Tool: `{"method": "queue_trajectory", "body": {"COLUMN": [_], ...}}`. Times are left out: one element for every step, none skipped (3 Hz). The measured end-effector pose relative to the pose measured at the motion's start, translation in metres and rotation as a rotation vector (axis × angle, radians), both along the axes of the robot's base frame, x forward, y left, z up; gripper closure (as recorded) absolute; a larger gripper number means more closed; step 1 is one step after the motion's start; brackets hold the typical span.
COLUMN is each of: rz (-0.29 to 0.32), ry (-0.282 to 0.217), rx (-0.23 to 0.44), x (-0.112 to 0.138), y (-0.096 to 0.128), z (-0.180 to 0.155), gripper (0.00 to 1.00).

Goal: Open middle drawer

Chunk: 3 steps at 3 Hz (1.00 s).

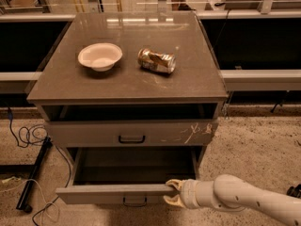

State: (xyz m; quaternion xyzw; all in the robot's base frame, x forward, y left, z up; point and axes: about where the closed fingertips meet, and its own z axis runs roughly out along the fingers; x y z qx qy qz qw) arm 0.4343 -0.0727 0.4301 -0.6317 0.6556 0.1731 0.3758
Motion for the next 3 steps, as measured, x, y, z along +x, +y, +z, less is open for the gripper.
{"method": "queue_trajectory", "body": {"rz": [0.0,0.0,0.004], "ry": [0.0,0.0,0.001], "rx": [0.0,0.0,-0.004], "x": [0.0,-0.0001,-0.002], "y": [0.0,0.0,-0.0002], "z": [0.0,-0.0001,-0.0011], "gripper": [0.03,1.0,1.0]}}
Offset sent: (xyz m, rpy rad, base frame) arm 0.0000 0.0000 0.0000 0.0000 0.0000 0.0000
